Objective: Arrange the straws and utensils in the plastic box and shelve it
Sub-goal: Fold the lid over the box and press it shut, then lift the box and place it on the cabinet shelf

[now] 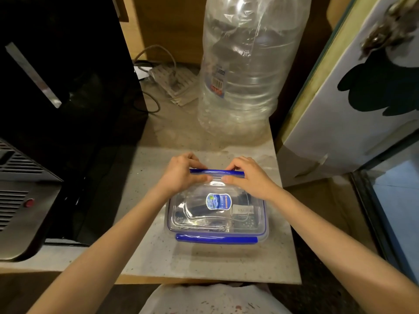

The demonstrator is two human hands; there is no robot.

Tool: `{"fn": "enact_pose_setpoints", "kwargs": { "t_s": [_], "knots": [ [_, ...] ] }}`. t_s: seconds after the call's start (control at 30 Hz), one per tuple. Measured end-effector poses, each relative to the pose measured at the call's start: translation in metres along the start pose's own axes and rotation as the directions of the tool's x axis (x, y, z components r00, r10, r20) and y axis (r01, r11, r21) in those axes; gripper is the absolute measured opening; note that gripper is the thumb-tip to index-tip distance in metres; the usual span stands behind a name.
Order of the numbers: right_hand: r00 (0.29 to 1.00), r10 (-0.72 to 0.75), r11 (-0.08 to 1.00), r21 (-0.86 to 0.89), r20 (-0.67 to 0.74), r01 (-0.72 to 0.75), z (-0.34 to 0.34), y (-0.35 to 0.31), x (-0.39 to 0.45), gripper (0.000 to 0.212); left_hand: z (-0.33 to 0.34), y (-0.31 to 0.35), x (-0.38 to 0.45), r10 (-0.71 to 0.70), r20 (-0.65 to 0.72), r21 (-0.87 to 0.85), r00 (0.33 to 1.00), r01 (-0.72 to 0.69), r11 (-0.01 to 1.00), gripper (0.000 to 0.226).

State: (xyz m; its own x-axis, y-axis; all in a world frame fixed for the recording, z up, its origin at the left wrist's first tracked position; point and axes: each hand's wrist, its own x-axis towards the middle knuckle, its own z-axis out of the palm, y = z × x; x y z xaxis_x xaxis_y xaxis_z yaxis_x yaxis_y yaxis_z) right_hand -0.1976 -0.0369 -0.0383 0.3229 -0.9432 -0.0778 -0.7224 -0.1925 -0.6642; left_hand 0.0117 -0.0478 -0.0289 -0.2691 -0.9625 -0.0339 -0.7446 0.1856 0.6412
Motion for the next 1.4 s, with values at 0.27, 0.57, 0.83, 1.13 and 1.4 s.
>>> {"fn": "enact_pose_setpoints", "kwargs": {
  "t_s": [0.27, 0.57, 0.83, 1.13, 1.4],
  "knots": [
    [0.996, 0.078, 0.996, 0.034, -0.038, -0.077, 0.000, -0.005, -0.007, 0.020, 0.005, 0.006, -0.008, 0.080, -0.093, 0.255, 0.992, -0.054, 0.965, 0.040],
    [0.893, 0.351, 0.936, 0.070, -0.282, -0.346, 0.008, 0.001, -0.031, 0.029, 0.010, -0.020, -0.057, -0.052, -0.190, 0.064, 0.980, 0.065, 0.996, 0.057],
    [0.873, 0.449, 0.846, 0.406, -0.189, -0.347, 0.027, -0.002, -0.055, 0.027, 0.019, -0.032, -0.076, 0.049, 0.108, -0.213, 0.993, -0.025, 0.977, 0.110],
    [0.965, 0.194, 0.851, 0.460, 0.175, -0.254, 0.031, 0.010, -0.080, 0.108, 0.029, -0.028, -0.072, -0.045, 0.126, -0.405, 0.991, 0.093, 0.910, 0.109],
    [0.992, 0.122, 0.834, 0.545, -0.036, -0.083, -0.003, -0.013, -0.070, 0.104, 0.002, -0.004, -0.060, 0.026, 0.037, -0.475, 0.999, -0.005, 0.880, 0.096]
  ]
}}
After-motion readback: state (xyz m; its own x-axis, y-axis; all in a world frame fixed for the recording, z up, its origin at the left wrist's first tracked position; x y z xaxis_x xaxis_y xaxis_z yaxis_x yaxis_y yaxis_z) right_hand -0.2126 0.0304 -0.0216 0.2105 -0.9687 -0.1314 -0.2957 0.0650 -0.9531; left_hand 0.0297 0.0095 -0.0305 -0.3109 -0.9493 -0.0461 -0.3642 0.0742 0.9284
